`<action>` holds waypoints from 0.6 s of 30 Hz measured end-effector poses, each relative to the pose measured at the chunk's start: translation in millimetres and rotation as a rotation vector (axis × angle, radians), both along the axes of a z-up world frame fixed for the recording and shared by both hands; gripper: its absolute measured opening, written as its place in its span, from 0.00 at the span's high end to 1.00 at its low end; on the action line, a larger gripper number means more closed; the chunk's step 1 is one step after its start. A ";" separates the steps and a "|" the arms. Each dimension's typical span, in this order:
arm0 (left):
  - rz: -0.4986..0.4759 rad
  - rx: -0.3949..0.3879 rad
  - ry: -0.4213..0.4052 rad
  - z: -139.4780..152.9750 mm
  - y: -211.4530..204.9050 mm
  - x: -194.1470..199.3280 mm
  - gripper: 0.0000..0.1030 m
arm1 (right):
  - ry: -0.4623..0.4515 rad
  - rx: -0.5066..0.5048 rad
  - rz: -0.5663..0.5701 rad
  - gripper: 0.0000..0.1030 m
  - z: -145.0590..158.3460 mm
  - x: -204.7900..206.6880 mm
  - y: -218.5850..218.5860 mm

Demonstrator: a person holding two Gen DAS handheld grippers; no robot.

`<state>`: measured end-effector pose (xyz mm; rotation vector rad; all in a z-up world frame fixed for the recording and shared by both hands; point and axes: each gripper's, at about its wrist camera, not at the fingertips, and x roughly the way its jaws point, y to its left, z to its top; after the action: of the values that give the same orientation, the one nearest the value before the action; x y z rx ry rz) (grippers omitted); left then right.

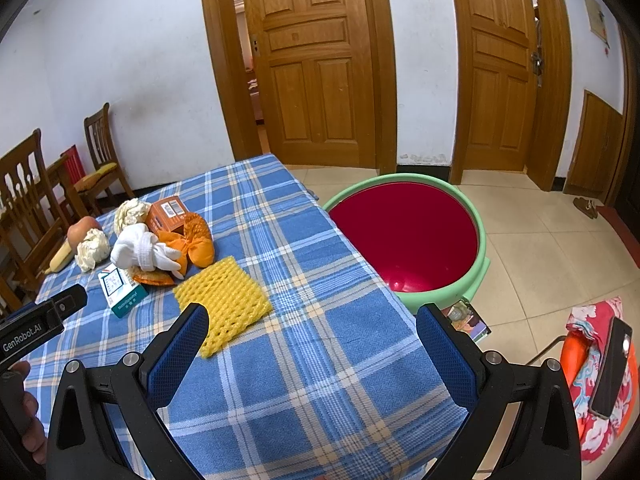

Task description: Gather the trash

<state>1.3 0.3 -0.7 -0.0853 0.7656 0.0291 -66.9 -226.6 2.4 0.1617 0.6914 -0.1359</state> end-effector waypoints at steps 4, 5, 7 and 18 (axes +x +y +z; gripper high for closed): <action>0.002 -0.002 -0.001 0.1 -0.1 -0.1 0.02 | 0.001 0.000 -0.001 0.00 -0.3 0.1 0.0; 0.003 -0.002 -0.001 0.2 0.2 -0.3 0.02 | 0.002 -0.001 -0.001 0.00 -3.3 -0.7 1.7; 0.003 -0.002 0.000 0.1 1.0 -0.8 0.02 | 0.004 -0.002 -0.001 0.00 -6.3 -1.2 3.6; 0.013 0.012 0.017 -11.2 16.2 3.1 0.02 | 0.032 -0.002 0.007 0.00 -11.3 4.3 4.7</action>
<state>4.4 16.5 -11.9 -0.0785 0.7823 0.0467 -62.6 -221.9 -8.9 0.1556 0.7235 -0.1328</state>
